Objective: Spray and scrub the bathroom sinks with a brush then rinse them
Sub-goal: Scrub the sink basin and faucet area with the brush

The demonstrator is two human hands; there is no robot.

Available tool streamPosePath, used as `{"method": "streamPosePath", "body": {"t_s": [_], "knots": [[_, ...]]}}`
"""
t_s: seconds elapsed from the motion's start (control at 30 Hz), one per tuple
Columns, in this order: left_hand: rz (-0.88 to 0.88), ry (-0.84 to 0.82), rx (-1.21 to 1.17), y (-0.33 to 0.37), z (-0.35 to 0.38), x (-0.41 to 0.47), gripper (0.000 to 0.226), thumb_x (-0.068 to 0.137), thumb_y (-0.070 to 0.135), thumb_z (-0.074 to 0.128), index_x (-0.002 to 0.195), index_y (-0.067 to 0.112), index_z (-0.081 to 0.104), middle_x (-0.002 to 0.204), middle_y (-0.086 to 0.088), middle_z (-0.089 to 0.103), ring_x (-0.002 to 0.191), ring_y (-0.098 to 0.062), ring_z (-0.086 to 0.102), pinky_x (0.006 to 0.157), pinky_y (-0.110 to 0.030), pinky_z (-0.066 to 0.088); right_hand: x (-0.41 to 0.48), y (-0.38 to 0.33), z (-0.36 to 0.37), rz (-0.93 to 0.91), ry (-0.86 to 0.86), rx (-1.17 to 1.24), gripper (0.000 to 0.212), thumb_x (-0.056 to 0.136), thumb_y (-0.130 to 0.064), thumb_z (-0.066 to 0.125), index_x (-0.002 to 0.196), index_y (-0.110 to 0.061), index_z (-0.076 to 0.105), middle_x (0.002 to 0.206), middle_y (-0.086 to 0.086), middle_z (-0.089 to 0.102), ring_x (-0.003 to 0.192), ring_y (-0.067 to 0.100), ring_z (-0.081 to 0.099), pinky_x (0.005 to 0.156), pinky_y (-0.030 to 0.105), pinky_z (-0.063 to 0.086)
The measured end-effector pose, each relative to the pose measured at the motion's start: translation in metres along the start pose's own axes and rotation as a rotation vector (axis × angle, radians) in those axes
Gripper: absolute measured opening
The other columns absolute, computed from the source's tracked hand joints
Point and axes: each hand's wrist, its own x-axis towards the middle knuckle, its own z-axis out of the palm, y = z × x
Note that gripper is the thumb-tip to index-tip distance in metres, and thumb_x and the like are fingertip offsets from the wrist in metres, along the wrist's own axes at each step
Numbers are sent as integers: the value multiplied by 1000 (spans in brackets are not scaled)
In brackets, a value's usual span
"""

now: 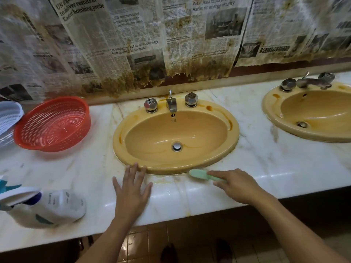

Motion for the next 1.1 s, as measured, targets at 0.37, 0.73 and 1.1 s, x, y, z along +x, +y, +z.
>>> {"method": "streamPosePath", "body": {"t_s": [0.37, 0.73, 1.1], "knots": [[33, -57, 63, 2, -5, 28, 70, 94, 73, 27, 155, 40, 38, 167, 7, 31, 159, -26, 14, 117, -74, 9, 37, -10, 14, -219, -10, -226, 42, 102, -59, 39, 142, -68, 35, 119, -3, 67, 112, 22, 60, 83, 35, 44], [59, -60, -7, 46, 13, 51, 64, 91, 81, 36, 140, 43, 51, 152, 14, 47, 157, -28, 13, 109, -81, 12, 40, 96, -67, -94, 32, -358, 39, 102, -55, 43, 136, -73, 38, 72, -14, 56, 69, 6, 53, 61, 23, 41], [50, 4, -41, 43, 16, 49, 63, 88, 81, 42, 136, 43, 55, 146, 14, 51, 153, -24, 21, 111, -78, 14, 54, 64, -45, -246, -16, -371, 38, 103, -57, 37, 136, -75, 33, 67, -15, 46, 68, 8, 47, 62, 27, 36]]}}
